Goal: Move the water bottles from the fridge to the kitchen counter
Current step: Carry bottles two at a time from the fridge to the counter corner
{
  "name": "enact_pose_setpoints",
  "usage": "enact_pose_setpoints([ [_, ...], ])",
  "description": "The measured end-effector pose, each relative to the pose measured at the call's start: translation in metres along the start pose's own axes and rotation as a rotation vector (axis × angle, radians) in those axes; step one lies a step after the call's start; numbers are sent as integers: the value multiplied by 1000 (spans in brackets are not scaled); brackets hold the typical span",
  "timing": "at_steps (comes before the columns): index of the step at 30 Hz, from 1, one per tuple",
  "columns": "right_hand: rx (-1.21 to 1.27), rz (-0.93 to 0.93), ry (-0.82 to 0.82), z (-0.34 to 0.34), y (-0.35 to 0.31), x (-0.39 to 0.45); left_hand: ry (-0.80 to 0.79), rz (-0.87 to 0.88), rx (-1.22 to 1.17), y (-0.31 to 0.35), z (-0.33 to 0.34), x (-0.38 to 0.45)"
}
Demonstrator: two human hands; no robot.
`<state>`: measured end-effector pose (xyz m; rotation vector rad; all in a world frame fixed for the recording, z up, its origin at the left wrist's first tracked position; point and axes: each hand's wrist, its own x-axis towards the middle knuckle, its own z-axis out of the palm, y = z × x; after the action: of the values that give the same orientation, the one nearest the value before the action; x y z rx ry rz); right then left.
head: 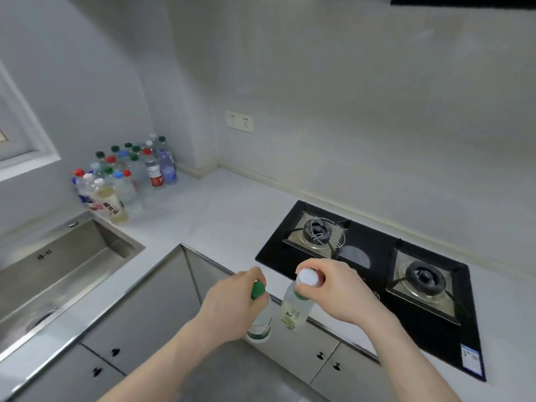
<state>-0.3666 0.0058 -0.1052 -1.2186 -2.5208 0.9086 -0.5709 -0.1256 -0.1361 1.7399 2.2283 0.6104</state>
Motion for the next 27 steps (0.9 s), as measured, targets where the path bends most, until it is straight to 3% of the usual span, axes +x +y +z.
enact_pose_setpoints([
  [14, -31, -202, -181, 66, -89, 128, 104, -267, -9, -119, -52, 4],
  [27, -1, -253, -286, 85, -134, 295, 178, -407, 93, -197, -100, 113],
])
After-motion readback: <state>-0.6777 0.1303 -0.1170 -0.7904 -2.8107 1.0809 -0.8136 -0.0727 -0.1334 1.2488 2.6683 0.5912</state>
